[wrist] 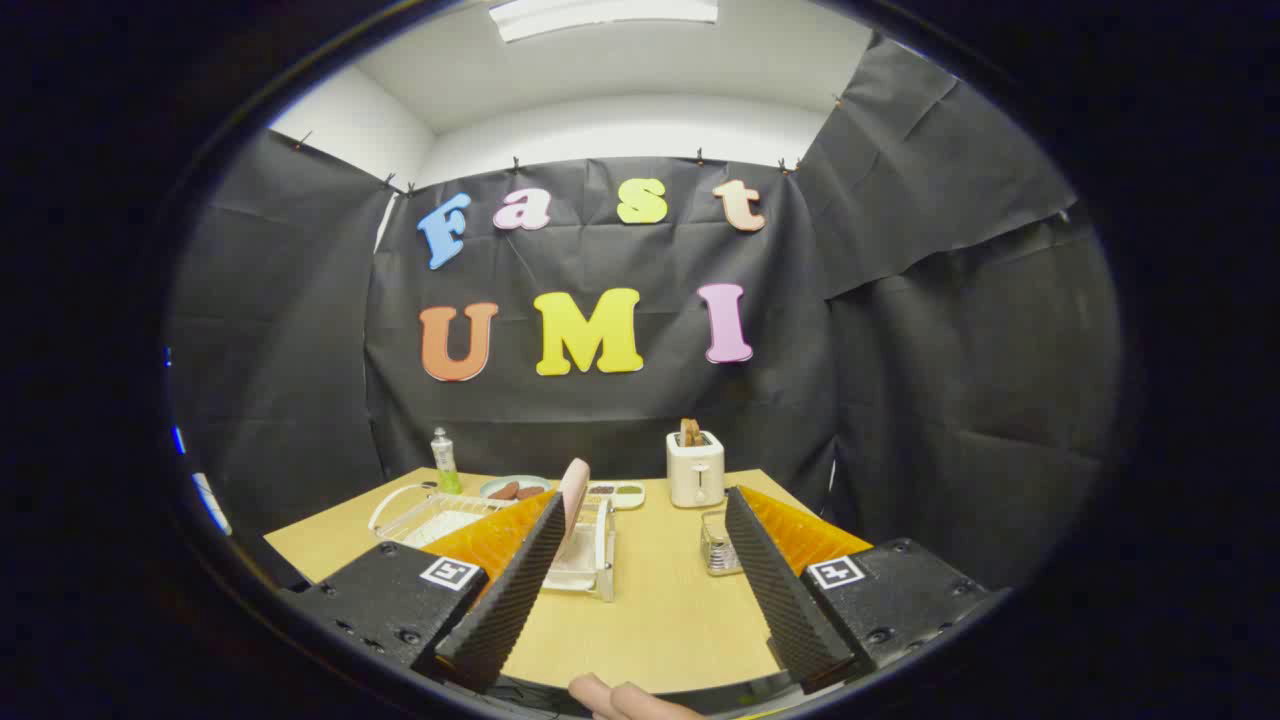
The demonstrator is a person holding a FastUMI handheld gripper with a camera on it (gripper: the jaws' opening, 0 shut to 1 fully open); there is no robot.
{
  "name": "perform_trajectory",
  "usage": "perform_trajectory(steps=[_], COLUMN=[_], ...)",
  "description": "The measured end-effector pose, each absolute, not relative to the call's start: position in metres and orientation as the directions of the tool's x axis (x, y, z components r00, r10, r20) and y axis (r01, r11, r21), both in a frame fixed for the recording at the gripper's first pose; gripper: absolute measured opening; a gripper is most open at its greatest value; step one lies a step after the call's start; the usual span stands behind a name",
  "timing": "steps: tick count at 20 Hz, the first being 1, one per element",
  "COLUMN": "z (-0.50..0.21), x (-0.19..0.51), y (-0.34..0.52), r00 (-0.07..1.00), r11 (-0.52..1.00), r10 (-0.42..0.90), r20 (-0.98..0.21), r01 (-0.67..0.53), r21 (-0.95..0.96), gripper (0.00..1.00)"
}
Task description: Take the plate from the dish rack, then take the spoon from the basket and place it into the plate.
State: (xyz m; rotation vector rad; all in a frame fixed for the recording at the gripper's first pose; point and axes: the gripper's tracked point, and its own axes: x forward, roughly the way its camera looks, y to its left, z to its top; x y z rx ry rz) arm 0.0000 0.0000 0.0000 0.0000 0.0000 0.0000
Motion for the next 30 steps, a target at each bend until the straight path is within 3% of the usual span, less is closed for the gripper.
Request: perform_trajectory(steps=[18, 30], z=[-0.018, 0.028], x=[0.021, 0.17], y=[-0.004, 0.066], r00=[0.998, 0.971], r11=[1.0, 0.992], r10=[0.002, 0.057], r20=[-0.067, -0.234], r01=[-0.002, -0.082], r21=[0.003, -0.097], gripper=[1.0, 1.0])
